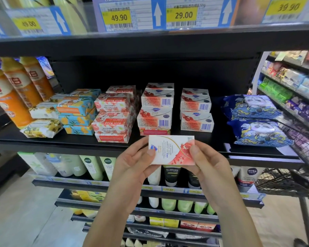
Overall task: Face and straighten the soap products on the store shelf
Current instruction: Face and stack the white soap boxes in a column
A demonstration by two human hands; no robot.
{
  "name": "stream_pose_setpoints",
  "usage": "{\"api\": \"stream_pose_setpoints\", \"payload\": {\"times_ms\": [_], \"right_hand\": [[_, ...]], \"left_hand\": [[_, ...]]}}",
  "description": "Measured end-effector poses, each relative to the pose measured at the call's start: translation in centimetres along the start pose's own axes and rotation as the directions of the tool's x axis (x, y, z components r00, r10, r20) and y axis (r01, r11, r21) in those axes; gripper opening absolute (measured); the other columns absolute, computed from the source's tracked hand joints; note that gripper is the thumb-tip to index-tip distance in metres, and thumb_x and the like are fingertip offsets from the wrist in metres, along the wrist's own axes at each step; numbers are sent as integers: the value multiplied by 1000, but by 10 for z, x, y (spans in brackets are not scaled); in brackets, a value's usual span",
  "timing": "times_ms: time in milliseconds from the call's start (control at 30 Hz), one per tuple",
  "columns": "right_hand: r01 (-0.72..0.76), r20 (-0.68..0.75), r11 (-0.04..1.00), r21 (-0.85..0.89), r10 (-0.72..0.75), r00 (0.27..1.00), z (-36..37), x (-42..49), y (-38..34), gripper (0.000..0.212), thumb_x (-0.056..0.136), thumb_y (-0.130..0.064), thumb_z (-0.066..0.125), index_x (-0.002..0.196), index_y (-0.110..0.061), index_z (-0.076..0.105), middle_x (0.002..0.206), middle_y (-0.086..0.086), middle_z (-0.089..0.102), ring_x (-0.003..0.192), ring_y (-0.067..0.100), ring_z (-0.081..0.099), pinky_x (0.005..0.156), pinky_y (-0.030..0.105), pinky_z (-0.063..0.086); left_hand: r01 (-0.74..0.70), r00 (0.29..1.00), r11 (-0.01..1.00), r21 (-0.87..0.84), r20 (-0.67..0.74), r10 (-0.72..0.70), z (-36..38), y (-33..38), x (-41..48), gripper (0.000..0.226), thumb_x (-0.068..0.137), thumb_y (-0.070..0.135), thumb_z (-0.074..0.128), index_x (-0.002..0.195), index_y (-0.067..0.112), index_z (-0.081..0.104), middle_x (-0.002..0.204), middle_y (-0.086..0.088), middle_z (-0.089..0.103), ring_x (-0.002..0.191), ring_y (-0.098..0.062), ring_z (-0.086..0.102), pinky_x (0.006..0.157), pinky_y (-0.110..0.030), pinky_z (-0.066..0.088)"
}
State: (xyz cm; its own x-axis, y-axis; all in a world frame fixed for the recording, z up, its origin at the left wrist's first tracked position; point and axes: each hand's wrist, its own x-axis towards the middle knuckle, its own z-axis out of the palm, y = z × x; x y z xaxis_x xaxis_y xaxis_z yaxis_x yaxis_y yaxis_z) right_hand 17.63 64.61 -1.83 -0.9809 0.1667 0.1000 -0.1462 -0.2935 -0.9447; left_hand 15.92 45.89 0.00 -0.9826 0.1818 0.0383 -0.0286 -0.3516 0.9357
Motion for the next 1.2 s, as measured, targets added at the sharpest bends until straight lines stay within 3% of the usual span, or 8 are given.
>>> {"api": "stream_pose_setpoints", "payload": {"times_ms": [300,433,600,833,900,967,1067,1200], "right_hand": [[46,-19,999,5,-45,999,-3,-1,3,43,81,-28,70,122,-13,71,112,9,77,110,27,72,92,33,59],[108,41,994,-8,-107,993,-7,-3,3,42,85,-21,69,126,-16,69,116,8,76,113,25,70,93,30,56],[166,107,986,-7,-164,981,-12,-3,4,46,88,-19,73,132,-14,65,123,12,73,120,30,67,98,35,55],[182,190,983,-13,-176,966,-15,-4,8,47,89,-18,71,135,-16,63,132,13,68,129,34,60,105,46,50],[172,185,985,-24,-165,969,-15,-5,7,47,90,-14,70,137,-18,62,134,10,67,130,30,59,105,43,50],[140,159,990,-13,-137,978,-13,-6,5,49,89,-25,74,137,-20,62,134,5,68,130,24,60,103,35,52],[55,126,998,-20,-52,991,-10,-5,6,76,76,-60,82,138,-22,61,132,5,69,127,22,63,108,40,47],[-12,113,999,-46,17,993,-7,-6,6,83,73,-71,76,133,-16,65,125,8,73,120,26,67,104,39,53]], "left_hand": [[-24,1000,999,44,16,23,1,2,-1,50,87,15,65,136,20,59,123,-9,73,117,-23,69,98,-35,57],[18,999,996,85,37,-21,1,4,-1,42,98,31,63,138,18,61,129,-8,70,125,-24,64,109,-44,46],[88,994,987,135,54,-96,3,6,-3,58,93,52,49,130,9,64,122,-8,74,119,-22,69,111,-45,45],[119,992,985,127,25,-123,4,6,-4,47,95,43,55,120,7,70,116,-10,76,113,-22,71,108,-45,48],[108,994,987,119,20,-111,4,6,-5,47,95,41,56,123,5,69,118,-11,76,115,-23,70,109,-45,47],[91,995,990,110,20,-93,4,5,-6,46,95,38,58,124,3,68,119,-12,75,117,-25,69,110,-45,46],[63,997,992,107,30,-67,4,3,-7,43,95,33,58,125,3,67,121,-12,74,119,-25,68,111,-45,46],[47,998,994,102,29,-50,2,1,-6,48,94,29,62,134,3,61,124,-11,73,122,-24,67,112,-46,45]]}}
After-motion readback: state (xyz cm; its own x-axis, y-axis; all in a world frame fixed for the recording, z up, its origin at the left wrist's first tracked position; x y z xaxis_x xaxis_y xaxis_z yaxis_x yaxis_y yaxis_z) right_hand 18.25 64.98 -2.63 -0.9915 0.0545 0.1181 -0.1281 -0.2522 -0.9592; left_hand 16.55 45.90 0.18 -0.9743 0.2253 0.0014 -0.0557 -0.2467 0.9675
